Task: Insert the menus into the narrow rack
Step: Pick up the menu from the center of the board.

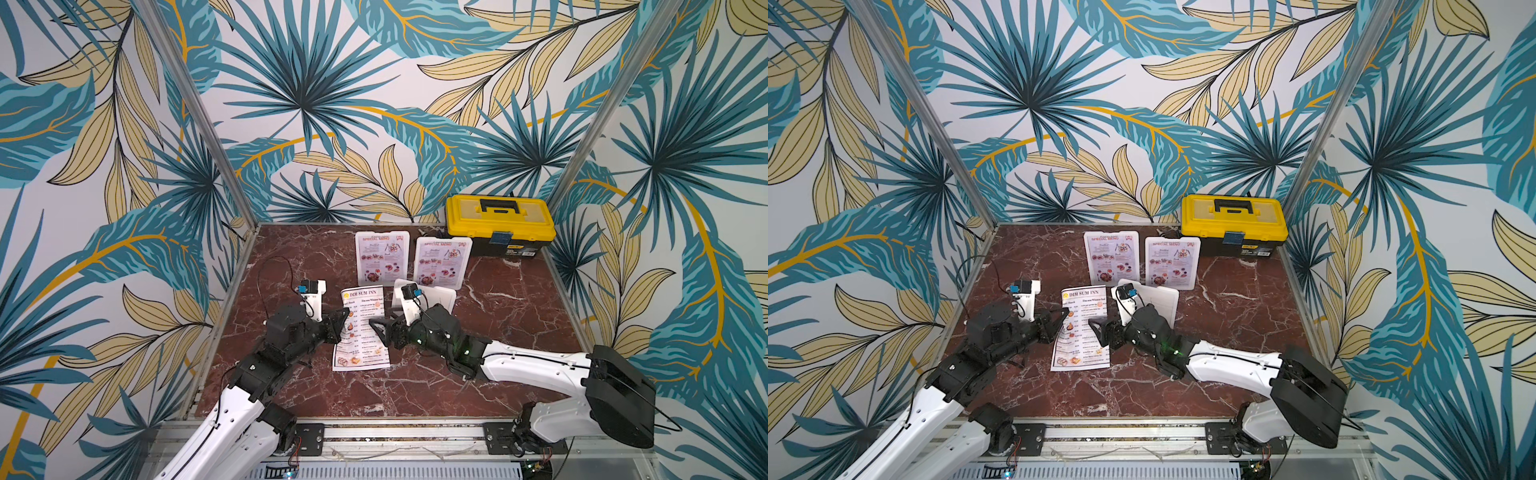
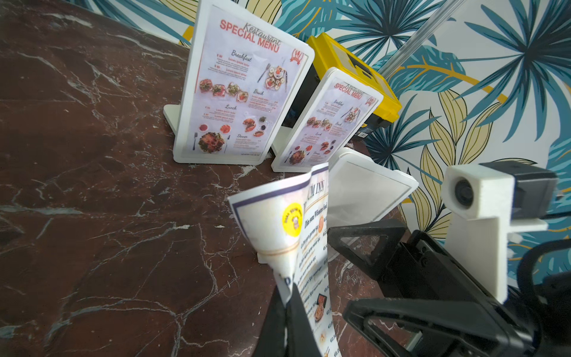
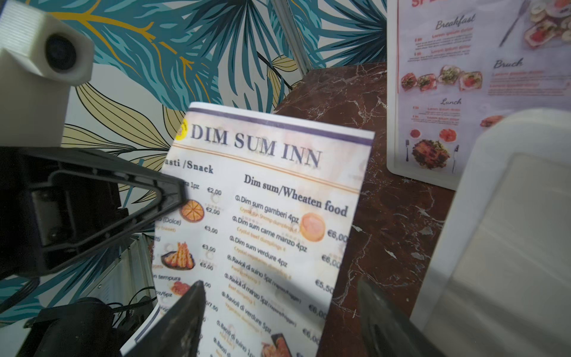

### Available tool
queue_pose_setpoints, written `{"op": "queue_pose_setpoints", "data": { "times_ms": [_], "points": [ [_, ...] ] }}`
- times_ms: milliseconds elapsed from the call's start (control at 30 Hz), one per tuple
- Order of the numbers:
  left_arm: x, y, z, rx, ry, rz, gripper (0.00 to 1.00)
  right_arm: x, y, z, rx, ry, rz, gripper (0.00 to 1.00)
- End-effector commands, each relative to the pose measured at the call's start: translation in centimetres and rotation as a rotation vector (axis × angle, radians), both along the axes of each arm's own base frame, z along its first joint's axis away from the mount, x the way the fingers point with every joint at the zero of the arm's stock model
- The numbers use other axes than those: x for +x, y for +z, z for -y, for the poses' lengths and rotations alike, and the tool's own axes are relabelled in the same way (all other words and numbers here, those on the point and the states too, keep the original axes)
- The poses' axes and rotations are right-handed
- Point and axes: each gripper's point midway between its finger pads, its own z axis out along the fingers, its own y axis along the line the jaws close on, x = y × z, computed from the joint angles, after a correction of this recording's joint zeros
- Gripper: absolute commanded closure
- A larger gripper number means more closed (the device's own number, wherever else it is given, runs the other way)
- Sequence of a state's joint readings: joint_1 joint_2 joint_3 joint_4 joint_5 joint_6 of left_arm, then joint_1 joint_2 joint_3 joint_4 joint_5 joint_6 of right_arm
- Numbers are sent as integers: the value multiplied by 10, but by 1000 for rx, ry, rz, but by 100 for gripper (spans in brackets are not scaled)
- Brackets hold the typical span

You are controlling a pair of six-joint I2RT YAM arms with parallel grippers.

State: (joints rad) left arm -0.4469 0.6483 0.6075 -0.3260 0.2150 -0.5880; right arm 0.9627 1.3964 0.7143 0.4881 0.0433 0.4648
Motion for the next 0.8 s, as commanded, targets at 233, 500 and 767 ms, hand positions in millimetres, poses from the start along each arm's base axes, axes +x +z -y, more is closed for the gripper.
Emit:
{"op": "queue_pose_setpoints", "data": {
  "times_ms": [233, 500, 767],
  "points": [
    [-18, 32, 5, -45, -74, 111, 93, -17, 19, -11, 127, 142, 7, 28],
    [-17, 30, 8, -45, -86, 115, 90, -22, 33, -16, 195, 215, 13, 59],
    [-10, 15, -15, -19, 57, 126, 23, -6, 31, 0, 205, 175, 11, 100]
  ]
}}
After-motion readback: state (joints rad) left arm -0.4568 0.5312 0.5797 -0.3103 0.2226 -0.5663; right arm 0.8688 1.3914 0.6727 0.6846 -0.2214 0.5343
